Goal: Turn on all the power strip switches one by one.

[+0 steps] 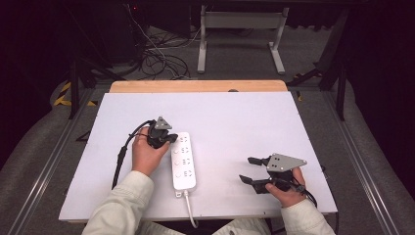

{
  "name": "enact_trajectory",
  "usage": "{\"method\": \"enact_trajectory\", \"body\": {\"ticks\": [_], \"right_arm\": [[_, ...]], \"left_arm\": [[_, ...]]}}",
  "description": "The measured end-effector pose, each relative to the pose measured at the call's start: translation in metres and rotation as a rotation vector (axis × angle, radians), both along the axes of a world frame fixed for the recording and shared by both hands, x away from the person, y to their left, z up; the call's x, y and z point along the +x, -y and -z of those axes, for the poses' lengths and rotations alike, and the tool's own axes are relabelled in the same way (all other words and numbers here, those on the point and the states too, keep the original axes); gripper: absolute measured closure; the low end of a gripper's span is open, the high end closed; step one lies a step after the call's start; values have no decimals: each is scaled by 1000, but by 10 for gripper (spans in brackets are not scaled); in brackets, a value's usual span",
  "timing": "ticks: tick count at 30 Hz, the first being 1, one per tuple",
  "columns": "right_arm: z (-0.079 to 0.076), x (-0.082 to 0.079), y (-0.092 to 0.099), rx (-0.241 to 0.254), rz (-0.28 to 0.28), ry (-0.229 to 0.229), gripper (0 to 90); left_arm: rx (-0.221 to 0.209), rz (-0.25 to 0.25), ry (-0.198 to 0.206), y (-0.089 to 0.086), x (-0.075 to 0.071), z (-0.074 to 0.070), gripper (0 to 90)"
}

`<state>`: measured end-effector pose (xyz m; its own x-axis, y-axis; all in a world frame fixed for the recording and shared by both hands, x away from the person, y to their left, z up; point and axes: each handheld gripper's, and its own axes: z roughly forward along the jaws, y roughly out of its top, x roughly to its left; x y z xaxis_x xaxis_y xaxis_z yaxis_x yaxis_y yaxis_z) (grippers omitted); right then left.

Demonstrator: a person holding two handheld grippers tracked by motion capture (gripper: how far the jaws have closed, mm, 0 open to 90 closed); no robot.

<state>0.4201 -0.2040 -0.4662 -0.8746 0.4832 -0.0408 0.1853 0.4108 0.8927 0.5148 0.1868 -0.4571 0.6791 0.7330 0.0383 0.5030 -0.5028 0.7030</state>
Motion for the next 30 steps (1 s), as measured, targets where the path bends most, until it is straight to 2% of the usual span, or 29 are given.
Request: {"method": "enact_trajectory", "body": {"ticks": [6, 10, 11, 15, 19, 30], "right_arm": [[0, 0, 0, -3, -2, -1, 327], [0, 0, 0, -2, -2, 0, 327], [0, 0, 0, -2, -1, 0, 327], [1, 0, -1, -2, -1, -1, 326], [0, 0, 0, -2, -1, -1, 325], [-1, 0, 3, 6, 9, 2, 325]], "left_arm": [[7, 7, 12, 1, -1, 1, 900], [1, 12, 3, 0, 0, 2, 900], [9, 12, 16, 0, 0, 2, 900], [1, 9, 3, 0, 0, 2, 900], [18, 5, 4, 1, 0, 1, 900], [22, -5, -3, 3, 0, 1, 900]]}}
